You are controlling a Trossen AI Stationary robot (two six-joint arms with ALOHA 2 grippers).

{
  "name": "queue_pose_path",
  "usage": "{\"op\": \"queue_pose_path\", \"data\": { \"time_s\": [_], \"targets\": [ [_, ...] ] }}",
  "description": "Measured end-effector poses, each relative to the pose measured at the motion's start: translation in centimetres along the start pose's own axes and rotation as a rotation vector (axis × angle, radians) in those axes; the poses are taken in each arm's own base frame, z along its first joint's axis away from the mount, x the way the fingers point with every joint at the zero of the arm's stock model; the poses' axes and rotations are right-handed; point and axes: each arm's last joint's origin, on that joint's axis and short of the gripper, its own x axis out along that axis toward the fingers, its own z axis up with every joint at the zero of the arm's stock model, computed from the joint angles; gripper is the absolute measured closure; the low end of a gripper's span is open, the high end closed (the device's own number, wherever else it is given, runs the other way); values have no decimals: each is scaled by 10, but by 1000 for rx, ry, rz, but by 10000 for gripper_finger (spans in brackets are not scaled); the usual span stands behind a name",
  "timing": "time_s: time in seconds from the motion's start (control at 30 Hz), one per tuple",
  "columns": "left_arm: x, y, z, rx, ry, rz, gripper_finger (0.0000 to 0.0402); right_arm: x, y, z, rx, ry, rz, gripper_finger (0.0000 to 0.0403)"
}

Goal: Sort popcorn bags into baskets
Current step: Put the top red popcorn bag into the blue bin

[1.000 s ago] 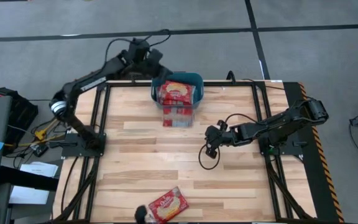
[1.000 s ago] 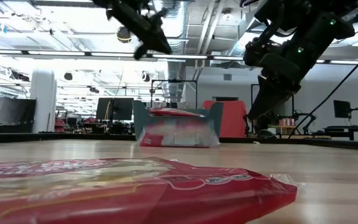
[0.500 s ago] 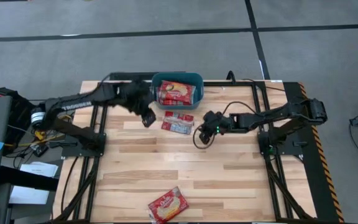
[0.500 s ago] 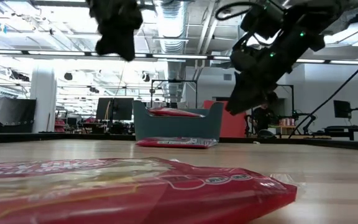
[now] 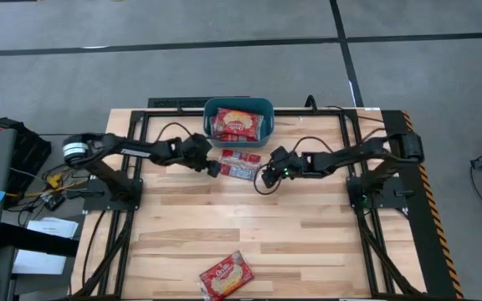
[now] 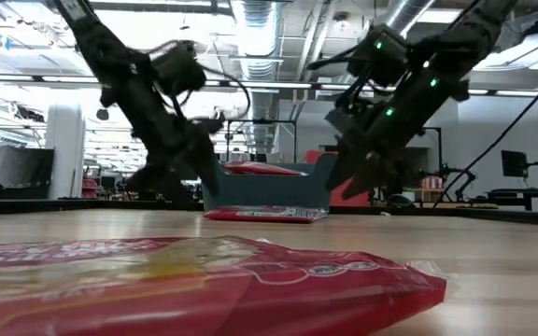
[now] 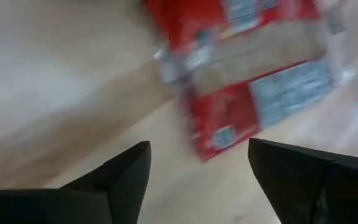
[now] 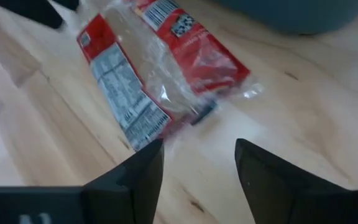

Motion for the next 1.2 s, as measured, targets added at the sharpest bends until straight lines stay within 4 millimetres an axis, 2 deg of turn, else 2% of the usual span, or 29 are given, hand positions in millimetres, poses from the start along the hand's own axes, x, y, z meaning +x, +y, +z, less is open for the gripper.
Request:
{"op": "queue_pose_path", "data": {
  "time_s": [0.17, 0.3, 0.53, 0.63, 0.77, 0.9, 0.93, 1.1, 1.2],
  "targets": [
    [22, 7, 1, -34, -34, 10, 141, 17, 0, -1, 65, -31, 33, 191],
    [38, 12, -1, -52, -29, -25, 141, 32, 2, 0, 28, 13, 54, 192],
    [49, 9, -3, -83, 19, -155, 150, 58, 17, 4, -41, 66, 117, 198],
    [48, 8, -4, -81, 52, -187, 184, 60, 22, 4, -64, 74, 123, 206],
    [44, 5, -4, -132, 94, -214, 269, 60, 23, 4, -100, 103, 130, 221],
    [40, 3, -4, -206, 133, -248, 372, 51, 23, 6, -104, 146, 144, 235],
    [39, 1, -4, -215, 136, -264, 385, 46, 22, 7, -112, 165, 139, 238],
    [24, -10, 3, -288, 146, -350, 386, 11, 27, 22, -166, 158, 162, 250],
    [5, -20, 12, -311, 83, -405, 394, -16, 28, 34, -190, 116, 170, 255]
  ]
}}
